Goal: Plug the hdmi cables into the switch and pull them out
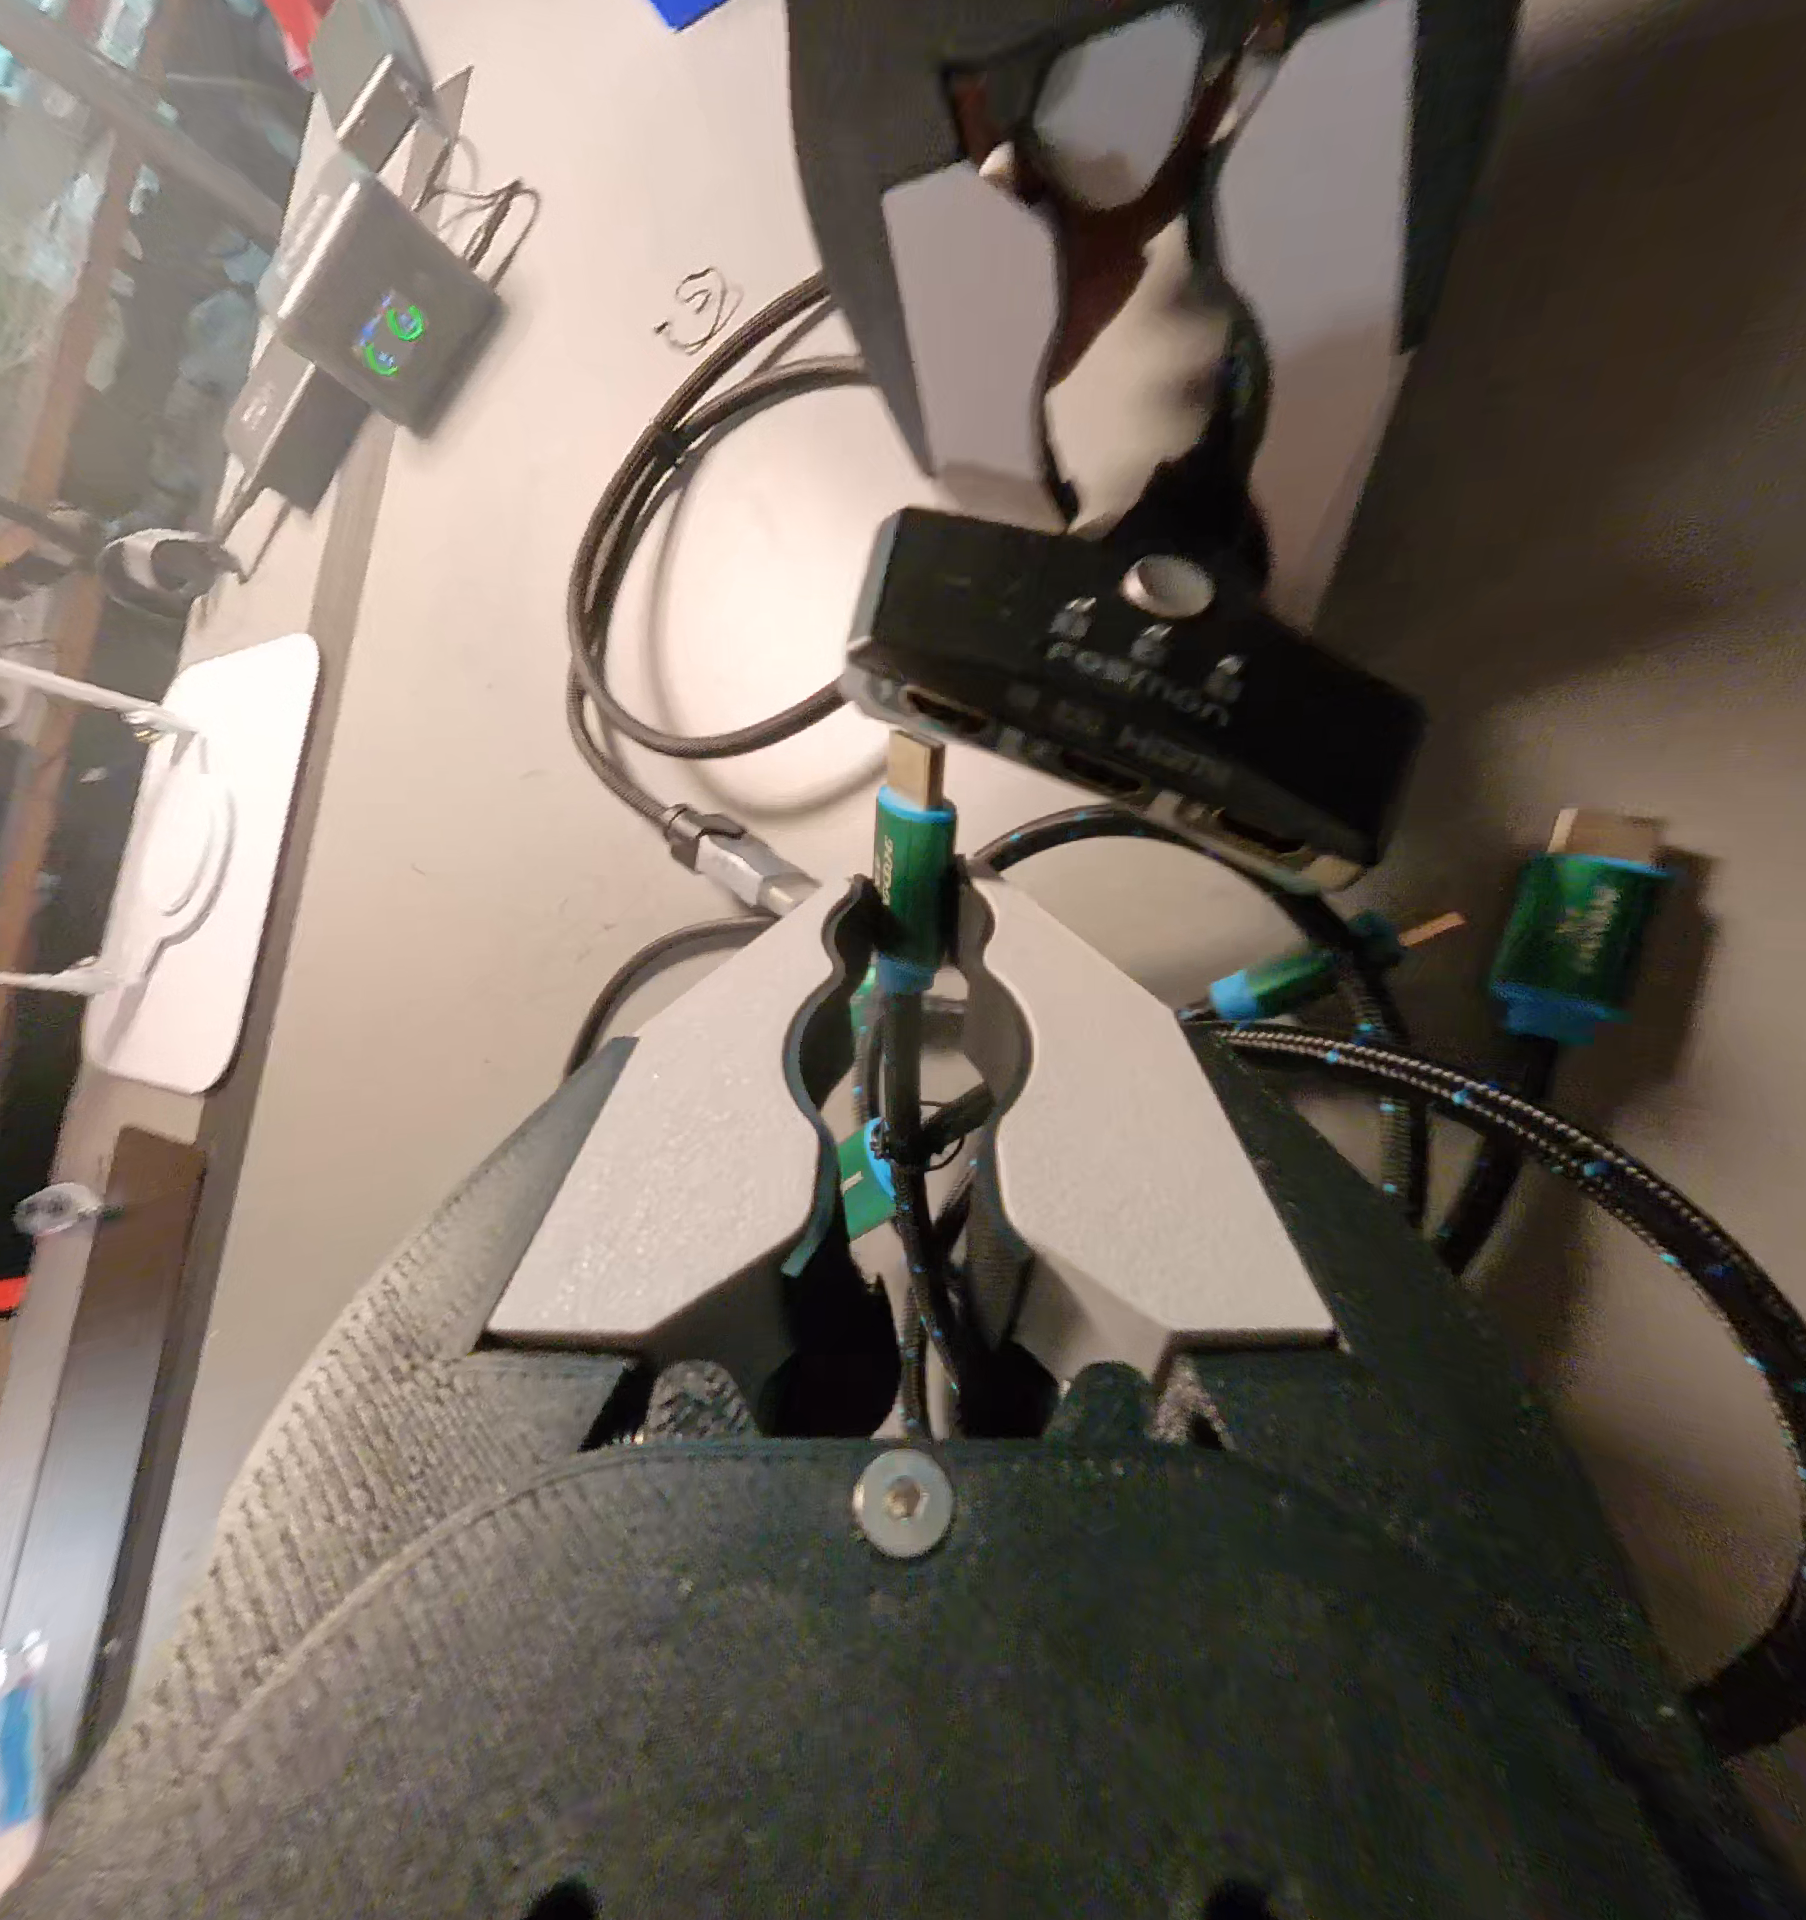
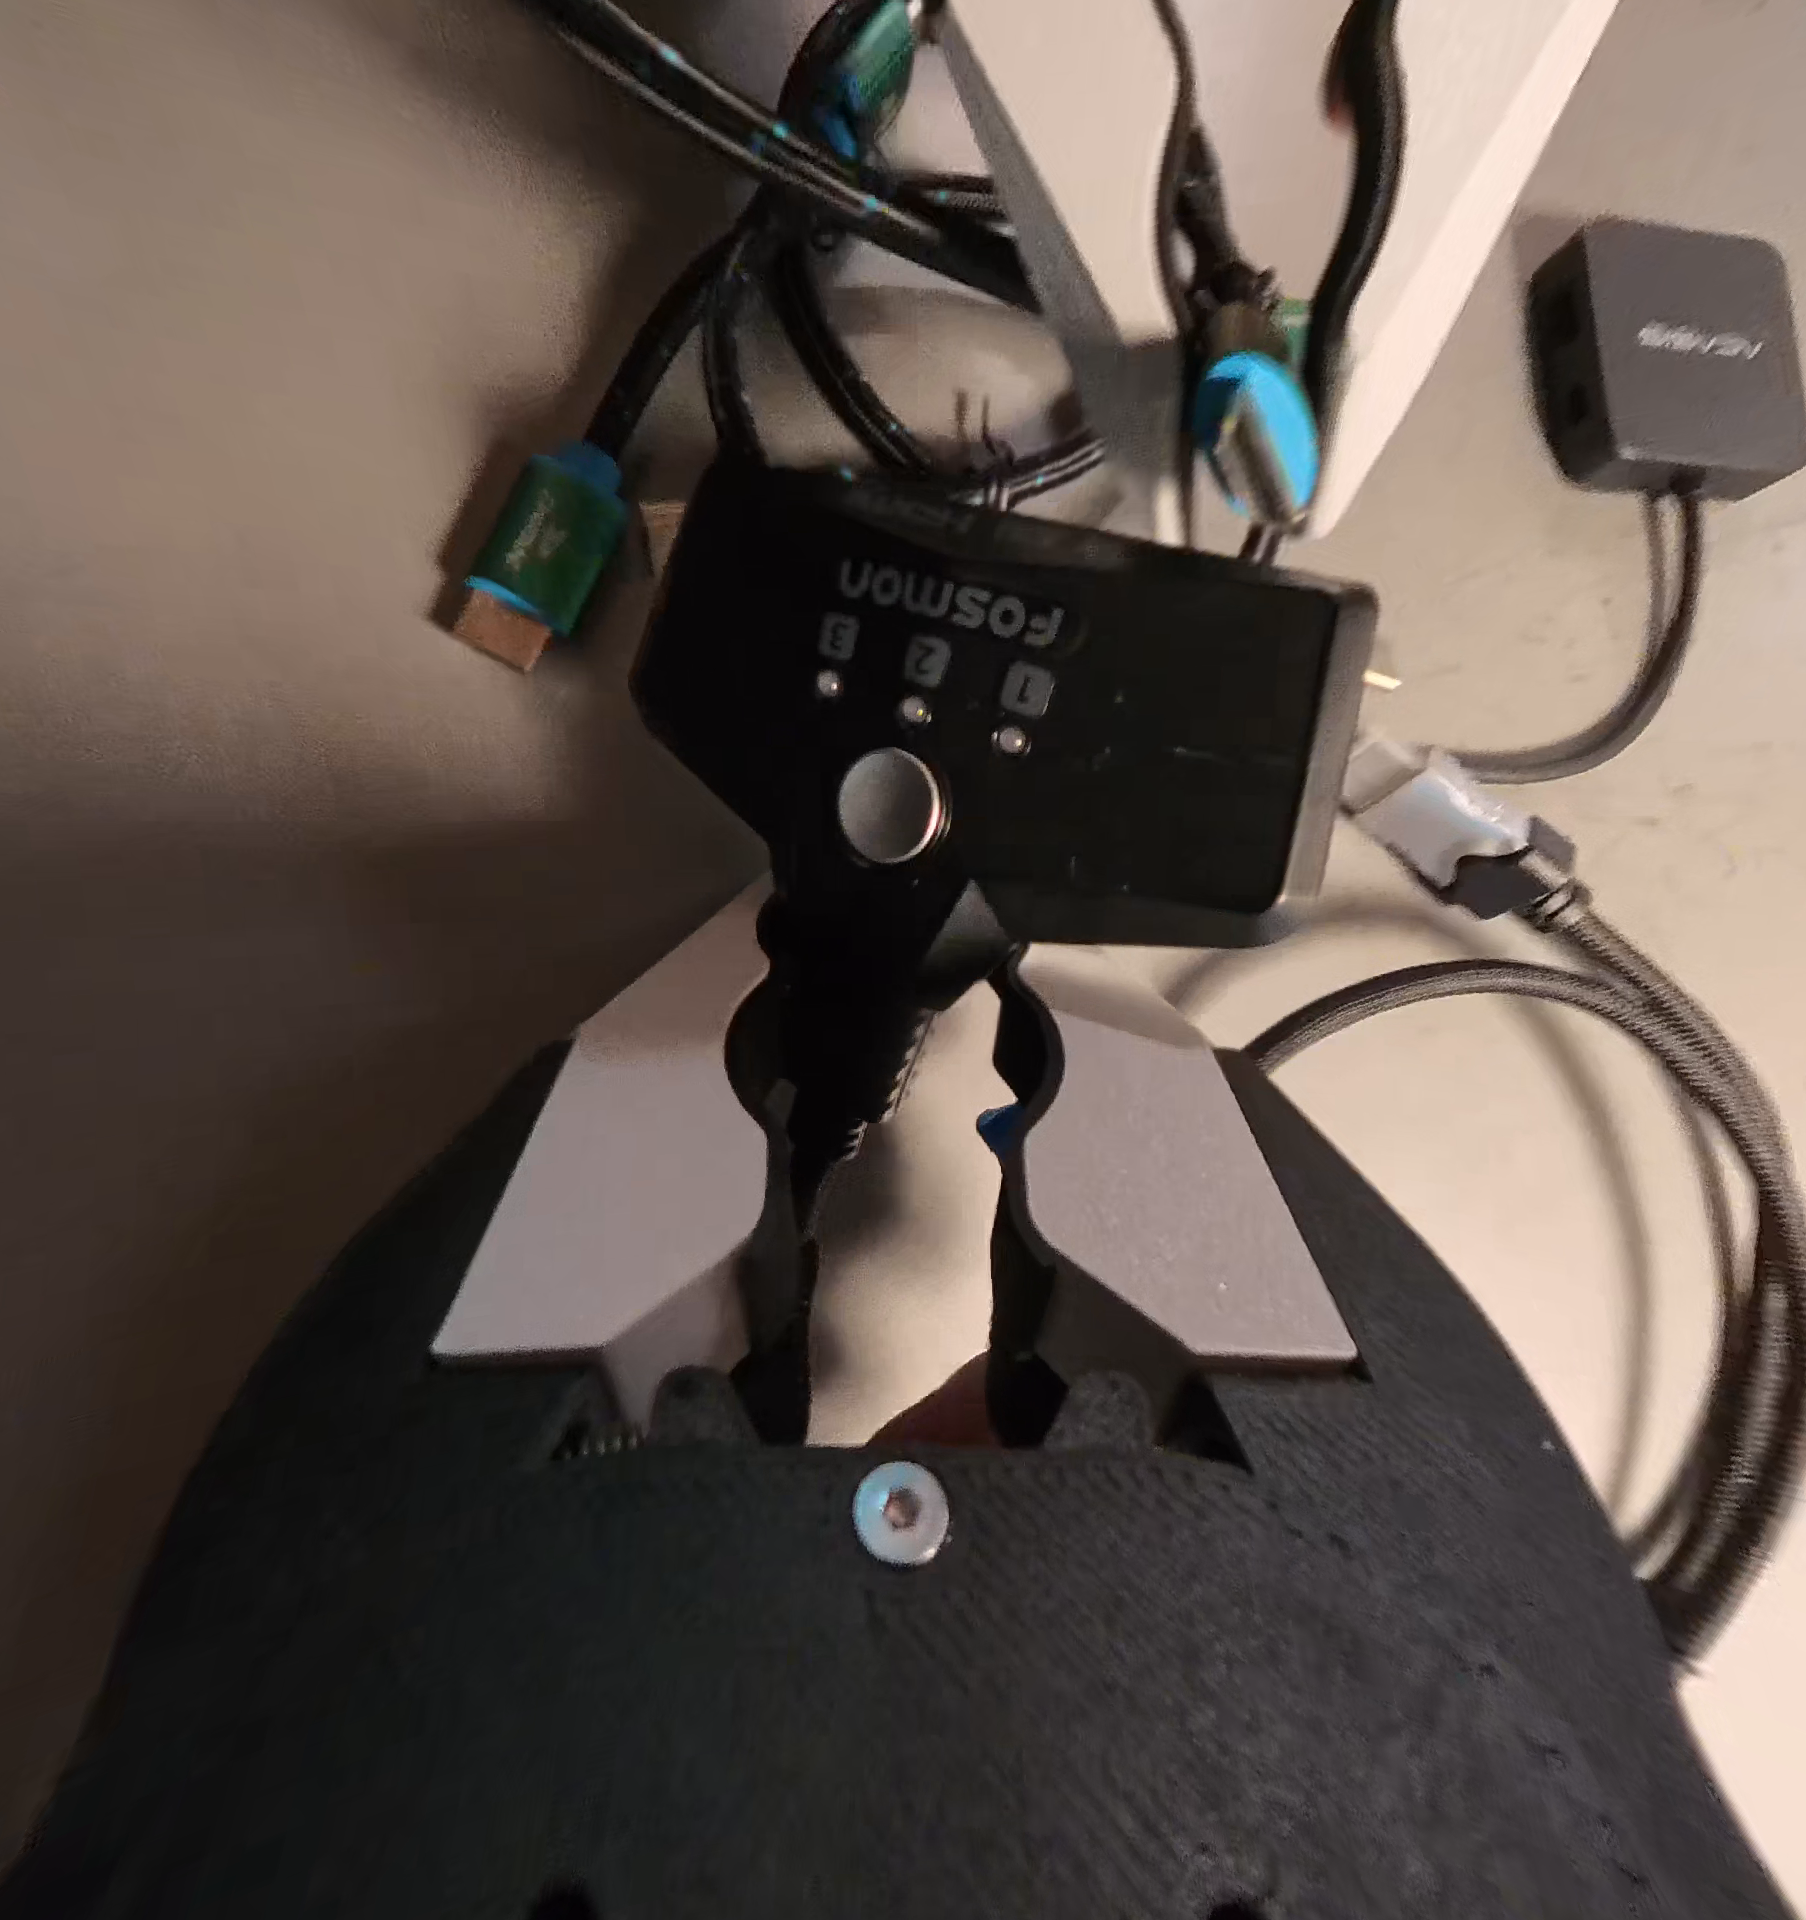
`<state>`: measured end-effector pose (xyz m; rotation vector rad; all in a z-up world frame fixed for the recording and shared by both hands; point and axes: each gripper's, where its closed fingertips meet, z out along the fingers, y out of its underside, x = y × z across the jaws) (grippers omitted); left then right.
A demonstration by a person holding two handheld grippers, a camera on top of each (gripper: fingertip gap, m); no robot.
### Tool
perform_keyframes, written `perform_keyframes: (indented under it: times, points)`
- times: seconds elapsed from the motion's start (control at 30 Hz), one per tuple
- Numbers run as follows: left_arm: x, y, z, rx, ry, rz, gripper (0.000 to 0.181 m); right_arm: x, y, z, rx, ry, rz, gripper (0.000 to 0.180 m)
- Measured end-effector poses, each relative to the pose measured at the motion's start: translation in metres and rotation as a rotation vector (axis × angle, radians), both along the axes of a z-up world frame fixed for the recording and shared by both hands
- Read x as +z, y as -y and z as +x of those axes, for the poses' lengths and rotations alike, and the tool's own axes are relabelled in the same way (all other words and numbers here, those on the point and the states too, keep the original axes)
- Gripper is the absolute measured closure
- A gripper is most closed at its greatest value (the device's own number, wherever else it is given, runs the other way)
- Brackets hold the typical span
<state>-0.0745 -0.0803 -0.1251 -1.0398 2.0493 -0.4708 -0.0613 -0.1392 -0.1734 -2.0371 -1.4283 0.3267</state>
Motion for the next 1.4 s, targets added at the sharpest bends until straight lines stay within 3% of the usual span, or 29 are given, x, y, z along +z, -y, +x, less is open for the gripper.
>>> perform_keyframes:
  times: [0.2,0.33,0.47,0.67,0.77,0.9,0.97,1.1,1.3,1.4]
  points:
    - [-0.005,-0.014,0.007,0.037,0.035,0.086,0.166,-0.003,0.008,0.008,-0.078,-0.056,-0.148,0.142]
    - [-0.006,-0.019,0.011,0.031,0.074,0.171,0.166,0.004,0.008,0.013,-0.124,-0.126,-0.187,0.123]
    - [-0.006,-0.016,0.017,0.010,0.114,0.217,0.167,0.023,-0.006,0.018,-0.175,-0.184,-0.101,0.122]
    - [0.005,-0.007,0.023,-0.042,0.195,0.332,0.167,0.060,-0.034,0.001,-0.273,-0.424,-0.014,0.122]
    - [0.004,-0.005,0.024,-0.052,0.193,0.387,0.167,0.068,-0.045,-0.006,-0.321,-0.474,0.025,0.125]
    - [0.002,-0.004,0.026,-0.050,0.190,0.416,0.168,0.065,-0.054,-0.009,-0.368,-0.437,0.075,0.145]
    - [0.001,-0.005,0.027,-0.033,0.190,0.400,0.168,0.062,-0.055,-0.008,-0.376,-0.404,0.090,0.157]
    - [0.001,-0.011,0.024,-0.001,0.173,0.300,0.159,0.059,-0.057,-0.001,-0.377,-0.343,0.131,0.158]
    - [0.020,-0.045,0.000,0.089,0.174,-0.024,0.144,0.057,-0.058,0.007,-0.345,-0.304,0.173,0.159]
    - [0.011,-0.056,-0.015,0.094,0.113,-0.189,0.135,0.060,-0.057,0.004,-0.300,-0.285,0.232,0.158]
